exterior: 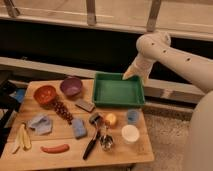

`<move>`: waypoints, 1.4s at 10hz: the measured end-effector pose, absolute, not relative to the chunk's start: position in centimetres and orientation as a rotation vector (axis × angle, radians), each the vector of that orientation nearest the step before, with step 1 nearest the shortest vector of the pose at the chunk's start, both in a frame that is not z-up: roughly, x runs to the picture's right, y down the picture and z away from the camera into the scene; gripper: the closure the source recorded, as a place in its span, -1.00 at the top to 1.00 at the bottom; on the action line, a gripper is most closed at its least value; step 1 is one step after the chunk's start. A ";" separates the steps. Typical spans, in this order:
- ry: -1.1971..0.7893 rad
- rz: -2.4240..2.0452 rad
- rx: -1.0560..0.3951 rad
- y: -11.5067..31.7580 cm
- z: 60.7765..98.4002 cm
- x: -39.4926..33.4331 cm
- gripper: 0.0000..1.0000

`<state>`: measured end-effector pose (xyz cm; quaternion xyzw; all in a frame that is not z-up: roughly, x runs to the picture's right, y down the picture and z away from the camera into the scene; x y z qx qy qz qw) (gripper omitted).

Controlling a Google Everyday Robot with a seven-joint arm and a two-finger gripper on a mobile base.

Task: Place sponge in tray

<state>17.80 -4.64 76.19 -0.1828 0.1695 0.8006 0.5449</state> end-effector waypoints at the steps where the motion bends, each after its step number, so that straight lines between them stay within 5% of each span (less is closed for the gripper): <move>1: 0.402 1.899 -0.433 -4.6 76.2 17.8 0.46; 14: 0.343 1.769 -0.458 -5.5 74.2 15.3 0.46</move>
